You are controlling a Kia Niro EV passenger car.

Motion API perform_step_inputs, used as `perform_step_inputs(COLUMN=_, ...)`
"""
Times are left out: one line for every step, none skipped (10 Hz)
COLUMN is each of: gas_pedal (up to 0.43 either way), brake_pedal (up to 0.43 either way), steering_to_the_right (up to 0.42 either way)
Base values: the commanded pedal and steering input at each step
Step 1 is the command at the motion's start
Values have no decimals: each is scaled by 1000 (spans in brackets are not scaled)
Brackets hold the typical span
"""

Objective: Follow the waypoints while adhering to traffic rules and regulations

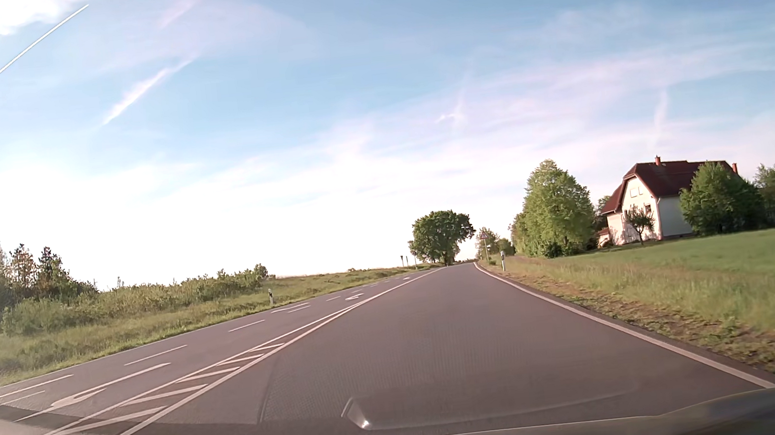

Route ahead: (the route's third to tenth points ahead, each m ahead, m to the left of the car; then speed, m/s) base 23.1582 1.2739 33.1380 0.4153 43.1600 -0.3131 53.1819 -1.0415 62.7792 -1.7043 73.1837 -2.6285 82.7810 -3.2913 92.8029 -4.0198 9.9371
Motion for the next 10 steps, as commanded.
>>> perform_step_inputs(gas_pedal=331, brake_pedal=0, steering_to_the_right=3)
perform_step_inputs(gas_pedal=331, brake_pedal=0, steering_to_the_right=3)
perform_step_inputs(gas_pedal=319, brake_pedal=0, steering_to_the_right=3)
perform_step_inputs(gas_pedal=319, brake_pedal=0, steering_to_the_right=3)
perform_step_inputs(gas_pedal=319, brake_pedal=0, steering_to_the_right=4)
perform_step_inputs(gas_pedal=319, brake_pedal=0, steering_to_the_right=4)
perform_step_inputs(gas_pedal=319, brake_pedal=0, steering_to_the_right=4)
perform_step_inputs(gas_pedal=319, brake_pedal=0, steering_to_the_right=5)
perform_step_inputs(gas_pedal=319, brake_pedal=0, steering_to_the_right=5)
perform_step_inputs(gas_pedal=319, brake_pedal=0, steering_to_the_right=5)
